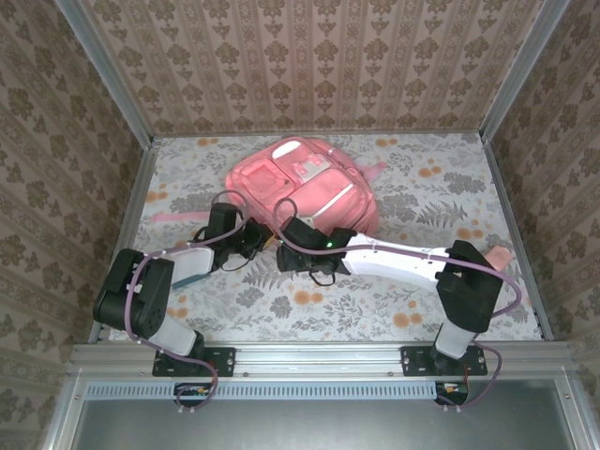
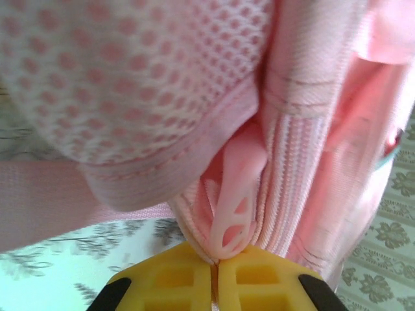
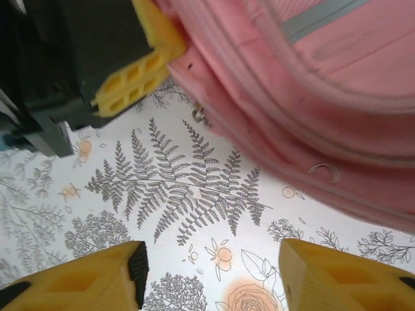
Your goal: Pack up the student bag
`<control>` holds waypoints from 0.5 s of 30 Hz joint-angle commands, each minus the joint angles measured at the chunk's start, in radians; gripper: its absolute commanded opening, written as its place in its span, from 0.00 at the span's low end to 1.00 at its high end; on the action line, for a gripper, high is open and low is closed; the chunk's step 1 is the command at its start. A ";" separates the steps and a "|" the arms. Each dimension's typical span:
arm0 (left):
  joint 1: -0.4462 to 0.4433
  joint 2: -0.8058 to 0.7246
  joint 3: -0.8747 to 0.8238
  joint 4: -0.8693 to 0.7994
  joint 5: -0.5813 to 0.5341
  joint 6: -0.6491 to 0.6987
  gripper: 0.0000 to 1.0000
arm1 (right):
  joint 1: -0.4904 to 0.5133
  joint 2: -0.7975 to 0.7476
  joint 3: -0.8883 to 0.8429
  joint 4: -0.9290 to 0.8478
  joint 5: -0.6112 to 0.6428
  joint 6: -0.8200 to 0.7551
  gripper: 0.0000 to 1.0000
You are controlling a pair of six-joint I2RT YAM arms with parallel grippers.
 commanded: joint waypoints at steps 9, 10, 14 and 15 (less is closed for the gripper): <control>-0.063 -0.034 0.144 -0.013 0.063 0.050 0.07 | -0.023 0.088 0.038 0.026 0.140 0.060 0.44; -0.065 -0.030 0.148 -0.010 0.066 0.050 0.07 | -0.036 0.094 0.036 0.037 0.139 0.057 0.44; -0.070 -0.018 0.163 -0.013 0.071 0.052 0.06 | -0.071 0.126 0.068 0.043 0.155 0.019 0.39; -0.069 -0.015 0.164 -0.014 0.071 0.053 0.06 | -0.075 0.134 0.076 0.043 0.155 0.011 0.38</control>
